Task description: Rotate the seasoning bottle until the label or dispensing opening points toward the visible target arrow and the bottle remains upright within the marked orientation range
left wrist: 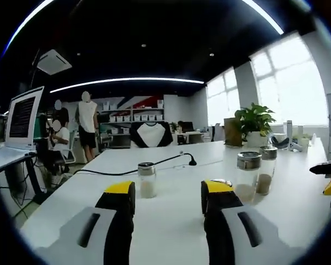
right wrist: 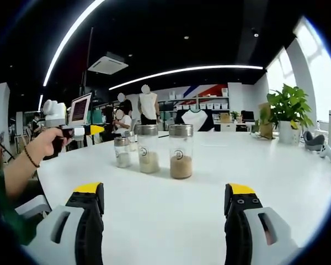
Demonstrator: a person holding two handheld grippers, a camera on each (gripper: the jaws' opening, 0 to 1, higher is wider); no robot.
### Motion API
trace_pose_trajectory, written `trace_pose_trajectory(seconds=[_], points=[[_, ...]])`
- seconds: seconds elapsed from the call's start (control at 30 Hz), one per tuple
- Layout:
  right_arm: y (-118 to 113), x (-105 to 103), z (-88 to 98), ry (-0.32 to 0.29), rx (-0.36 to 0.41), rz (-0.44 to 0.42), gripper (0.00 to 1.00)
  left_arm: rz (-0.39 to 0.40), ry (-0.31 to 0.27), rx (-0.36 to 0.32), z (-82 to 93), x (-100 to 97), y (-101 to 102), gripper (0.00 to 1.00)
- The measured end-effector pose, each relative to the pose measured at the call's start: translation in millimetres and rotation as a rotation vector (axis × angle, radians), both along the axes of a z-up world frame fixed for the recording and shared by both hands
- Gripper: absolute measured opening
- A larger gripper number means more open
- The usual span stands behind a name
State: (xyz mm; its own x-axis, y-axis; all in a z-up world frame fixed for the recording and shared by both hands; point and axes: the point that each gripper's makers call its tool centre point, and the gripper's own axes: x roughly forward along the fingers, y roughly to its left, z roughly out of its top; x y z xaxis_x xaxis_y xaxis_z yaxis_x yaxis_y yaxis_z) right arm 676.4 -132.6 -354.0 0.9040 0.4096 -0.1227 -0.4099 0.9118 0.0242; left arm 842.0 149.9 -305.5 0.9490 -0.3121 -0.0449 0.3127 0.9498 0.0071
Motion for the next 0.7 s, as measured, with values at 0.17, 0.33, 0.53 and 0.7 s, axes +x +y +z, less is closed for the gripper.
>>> trace_pose_trajectory(seconds=[0.17, 0.33, 0.53, 0.7], points=[[-1, 1, -0.4, 0.003, -0.001, -0.001, 0.92, 0.024, -0.006, -0.048, -3.8, 19.6, 7, 0.53], [0, 1, -1.1, 0.005, 0.000, 0.000, 0.92, 0.022, -0.012, -0.080, -6.3, 29.9, -3, 0.53], [0, 1, -1.4, 0.007, -0.003, 0.001, 0.92, 0.030, -0.012, -0.062, -9.8, 63.5, -3, 0.54], [-2, 2, -2.0, 0.010, -0.003, -0.003, 0.92, 0.027, 0.003, -0.035, -17.9, 81.6, -6, 0.54]])
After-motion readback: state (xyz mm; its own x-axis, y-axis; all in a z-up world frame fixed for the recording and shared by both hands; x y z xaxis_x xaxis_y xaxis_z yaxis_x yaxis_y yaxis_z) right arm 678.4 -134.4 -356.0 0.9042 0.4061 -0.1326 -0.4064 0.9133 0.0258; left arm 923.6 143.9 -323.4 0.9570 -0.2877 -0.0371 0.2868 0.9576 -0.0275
